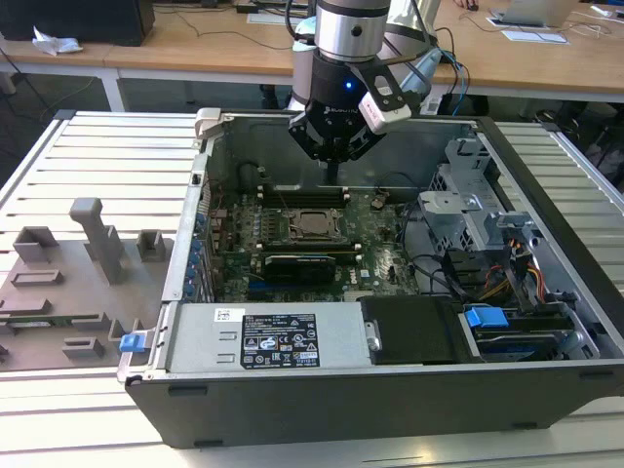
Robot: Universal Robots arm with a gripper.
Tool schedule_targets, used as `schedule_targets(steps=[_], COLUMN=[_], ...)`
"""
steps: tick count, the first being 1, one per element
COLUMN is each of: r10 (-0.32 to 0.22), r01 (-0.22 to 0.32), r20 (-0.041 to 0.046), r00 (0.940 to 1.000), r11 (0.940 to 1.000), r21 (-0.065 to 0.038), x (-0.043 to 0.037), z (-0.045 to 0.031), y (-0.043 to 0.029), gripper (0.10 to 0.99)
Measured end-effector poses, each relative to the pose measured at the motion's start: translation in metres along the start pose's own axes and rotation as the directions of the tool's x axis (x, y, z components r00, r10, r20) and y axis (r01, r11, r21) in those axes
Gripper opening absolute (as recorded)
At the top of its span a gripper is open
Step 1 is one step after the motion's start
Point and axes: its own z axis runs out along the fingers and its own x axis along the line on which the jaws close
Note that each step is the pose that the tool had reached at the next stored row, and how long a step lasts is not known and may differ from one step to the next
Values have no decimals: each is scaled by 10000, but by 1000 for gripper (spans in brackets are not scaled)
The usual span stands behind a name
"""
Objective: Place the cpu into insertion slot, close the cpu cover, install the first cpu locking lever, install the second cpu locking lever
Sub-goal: 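Install the first cpu locking lever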
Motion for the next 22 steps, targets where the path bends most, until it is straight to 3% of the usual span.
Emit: schedule_targets(steps=[22], r10=[-1275], r01=[1274], r20=[52], r00=[9918], r11=[9918], r21=[11], x=[0], z=[0], y=[0], gripper=[106])
